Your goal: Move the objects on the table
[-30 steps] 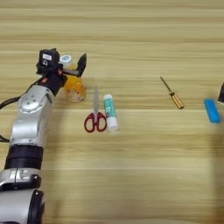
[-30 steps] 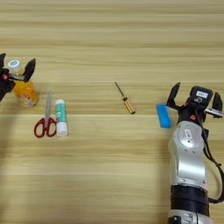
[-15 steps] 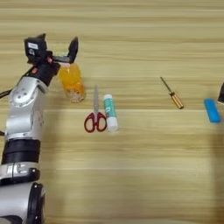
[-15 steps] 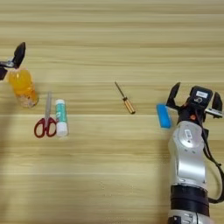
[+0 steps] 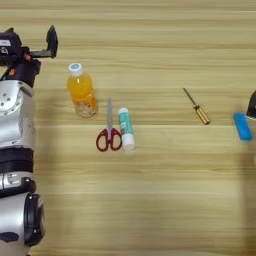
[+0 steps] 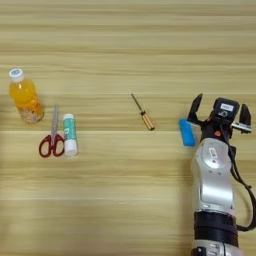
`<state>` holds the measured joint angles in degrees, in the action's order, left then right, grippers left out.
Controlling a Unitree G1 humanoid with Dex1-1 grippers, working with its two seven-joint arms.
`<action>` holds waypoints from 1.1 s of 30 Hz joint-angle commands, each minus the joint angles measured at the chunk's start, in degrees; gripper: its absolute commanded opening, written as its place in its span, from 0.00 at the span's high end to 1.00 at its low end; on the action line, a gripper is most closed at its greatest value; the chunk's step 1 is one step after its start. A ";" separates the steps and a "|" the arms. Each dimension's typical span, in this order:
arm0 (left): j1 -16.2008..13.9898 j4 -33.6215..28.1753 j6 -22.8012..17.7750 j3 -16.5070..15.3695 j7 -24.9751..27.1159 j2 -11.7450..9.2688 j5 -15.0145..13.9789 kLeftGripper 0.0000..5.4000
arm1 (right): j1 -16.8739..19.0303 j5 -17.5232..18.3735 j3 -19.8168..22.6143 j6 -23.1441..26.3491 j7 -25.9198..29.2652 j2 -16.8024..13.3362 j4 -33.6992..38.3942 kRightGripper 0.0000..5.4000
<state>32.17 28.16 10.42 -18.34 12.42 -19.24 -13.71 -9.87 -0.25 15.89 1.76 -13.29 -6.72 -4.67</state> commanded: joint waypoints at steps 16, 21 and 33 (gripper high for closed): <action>3.38 22.27 9.10 4.09 -1.73 -0.29 6.86 0.00 | 2.22 -2.83 -7.68 -2.58 5.79 0.04 5.87 0.00; 1.66 22.53 9.90 5.01 -2.46 0.73 7.60 0.00 | 3.60 -2.56 -11.70 -0.93 9.98 0.30 7.53 0.00; -0.29 20.16 10.33 5.55 -4.51 2.62 7.34 0.00 | 6.62 0.45 -22.43 3.89 21.23 2.31 11.32 0.00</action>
<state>32.47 49.46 20.57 -13.12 8.20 -17.01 -6.65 -3.57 -0.18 -4.87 4.52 6.35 -4.52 5.66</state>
